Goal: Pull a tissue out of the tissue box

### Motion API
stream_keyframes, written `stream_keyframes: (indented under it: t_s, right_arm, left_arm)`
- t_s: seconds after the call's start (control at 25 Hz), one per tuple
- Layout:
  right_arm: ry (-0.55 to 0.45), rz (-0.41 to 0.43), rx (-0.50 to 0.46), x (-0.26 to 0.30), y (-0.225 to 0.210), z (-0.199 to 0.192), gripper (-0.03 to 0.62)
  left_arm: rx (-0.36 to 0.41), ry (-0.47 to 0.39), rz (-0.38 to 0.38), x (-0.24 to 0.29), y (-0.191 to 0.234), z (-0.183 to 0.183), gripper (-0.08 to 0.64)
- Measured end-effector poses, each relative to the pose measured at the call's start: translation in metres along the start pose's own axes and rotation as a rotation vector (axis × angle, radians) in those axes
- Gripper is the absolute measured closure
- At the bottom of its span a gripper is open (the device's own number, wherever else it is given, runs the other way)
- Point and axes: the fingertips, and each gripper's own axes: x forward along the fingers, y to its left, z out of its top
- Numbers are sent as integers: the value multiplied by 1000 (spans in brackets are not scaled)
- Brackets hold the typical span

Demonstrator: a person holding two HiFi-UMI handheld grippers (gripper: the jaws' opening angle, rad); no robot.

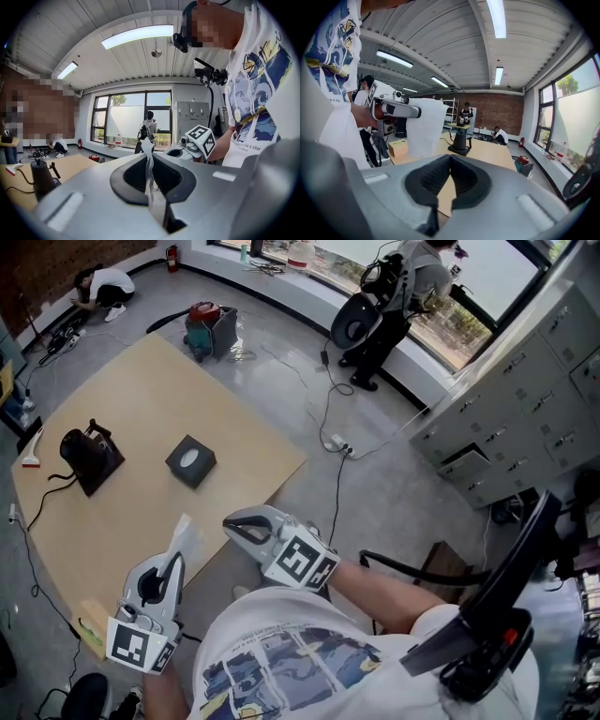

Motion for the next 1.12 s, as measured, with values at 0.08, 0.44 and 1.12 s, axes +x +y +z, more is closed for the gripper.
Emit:
stream_keyframes:
  t_s: [0.08, 0.44, 1.12]
  right_arm:
    - [7, -5, -3, 1, 3, 0, 589]
    - [16, -20, -2, 5, 11, 3, 589]
    - [40, -35, -8, 7, 7, -4, 589]
  left_arm:
    - [2, 4, -6, -3, 0, -2, 552]
    - [10, 6, -21, -11, 2, -4, 554]
    - [29, 7, -44, -5, 2, -5, 552]
